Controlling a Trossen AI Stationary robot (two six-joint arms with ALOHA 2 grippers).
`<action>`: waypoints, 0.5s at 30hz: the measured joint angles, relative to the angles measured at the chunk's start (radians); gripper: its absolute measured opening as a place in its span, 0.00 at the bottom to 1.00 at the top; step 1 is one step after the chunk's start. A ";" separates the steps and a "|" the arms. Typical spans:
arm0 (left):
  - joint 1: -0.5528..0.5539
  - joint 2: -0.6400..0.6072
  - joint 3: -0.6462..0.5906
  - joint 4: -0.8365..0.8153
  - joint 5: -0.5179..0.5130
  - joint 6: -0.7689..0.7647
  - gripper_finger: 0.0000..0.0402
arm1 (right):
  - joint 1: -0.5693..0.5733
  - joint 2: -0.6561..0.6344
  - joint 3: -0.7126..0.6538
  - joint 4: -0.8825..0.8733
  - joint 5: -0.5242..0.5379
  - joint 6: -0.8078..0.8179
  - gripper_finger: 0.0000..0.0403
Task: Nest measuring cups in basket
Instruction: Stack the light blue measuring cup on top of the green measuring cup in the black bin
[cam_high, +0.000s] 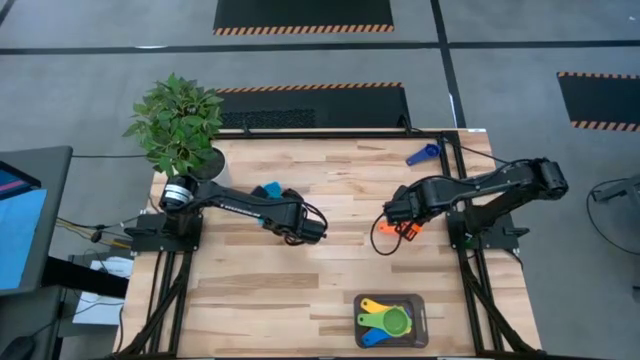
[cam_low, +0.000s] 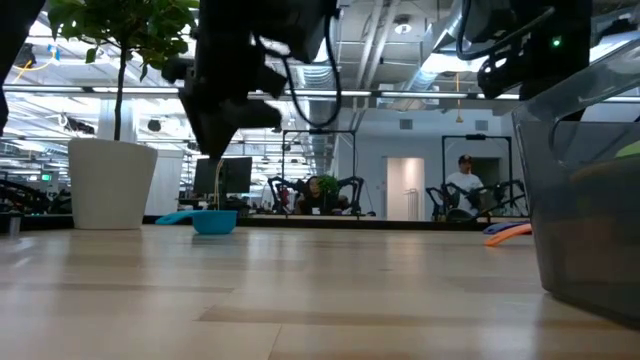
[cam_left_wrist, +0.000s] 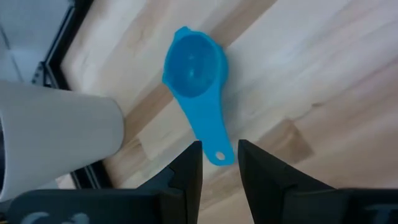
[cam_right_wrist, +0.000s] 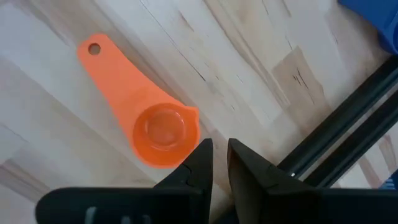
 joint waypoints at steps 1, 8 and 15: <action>0.004 0.000 -0.013 0.003 0.000 0.006 0.23 | 0.002 0.000 0.000 0.000 0.000 0.000 0.18; 0.056 0.000 -0.105 0.177 0.059 0.099 0.32 | 0.020 0.000 0.000 0.020 -0.003 0.000 0.18; 0.132 0.000 -0.109 0.229 0.038 0.101 0.47 | 0.022 0.000 0.000 0.060 -0.004 0.000 0.18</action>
